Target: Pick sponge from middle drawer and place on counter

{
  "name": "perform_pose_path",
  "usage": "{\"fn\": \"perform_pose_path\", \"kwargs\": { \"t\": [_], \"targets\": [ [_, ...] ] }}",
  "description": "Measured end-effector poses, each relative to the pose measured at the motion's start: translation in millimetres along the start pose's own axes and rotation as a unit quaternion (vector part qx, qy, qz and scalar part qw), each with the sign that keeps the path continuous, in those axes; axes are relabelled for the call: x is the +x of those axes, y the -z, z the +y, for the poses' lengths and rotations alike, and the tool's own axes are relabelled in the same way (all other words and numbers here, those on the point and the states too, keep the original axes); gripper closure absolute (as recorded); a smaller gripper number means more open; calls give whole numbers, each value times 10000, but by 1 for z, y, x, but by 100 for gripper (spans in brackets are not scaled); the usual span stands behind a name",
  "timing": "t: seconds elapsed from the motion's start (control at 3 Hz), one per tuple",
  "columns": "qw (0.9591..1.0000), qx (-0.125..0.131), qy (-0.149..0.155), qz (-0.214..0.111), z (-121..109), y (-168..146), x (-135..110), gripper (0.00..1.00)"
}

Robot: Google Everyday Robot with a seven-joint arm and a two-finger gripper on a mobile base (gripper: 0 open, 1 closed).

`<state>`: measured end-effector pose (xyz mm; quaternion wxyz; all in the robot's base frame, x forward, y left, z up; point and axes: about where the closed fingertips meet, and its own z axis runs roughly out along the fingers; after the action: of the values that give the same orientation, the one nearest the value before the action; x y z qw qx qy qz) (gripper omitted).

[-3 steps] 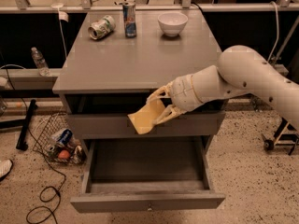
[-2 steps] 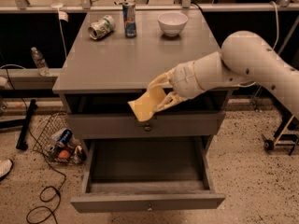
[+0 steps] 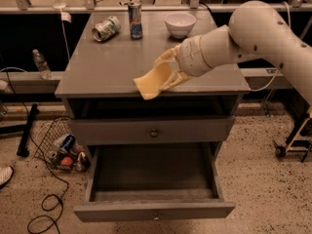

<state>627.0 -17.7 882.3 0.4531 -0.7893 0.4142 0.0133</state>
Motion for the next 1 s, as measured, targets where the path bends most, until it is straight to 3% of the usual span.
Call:
{"fn": "perform_pose_path", "kwargs": {
  "t": [0.33, 0.67, 1.0],
  "targets": [
    [9986, 354, -279, 261, -25, 0, 19, 100],
    [9941, 682, -694, 475, -45, -4, 44, 100],
    [9828, 760, -1489, 785, -56, -7, 81, 98]
  ]
}}
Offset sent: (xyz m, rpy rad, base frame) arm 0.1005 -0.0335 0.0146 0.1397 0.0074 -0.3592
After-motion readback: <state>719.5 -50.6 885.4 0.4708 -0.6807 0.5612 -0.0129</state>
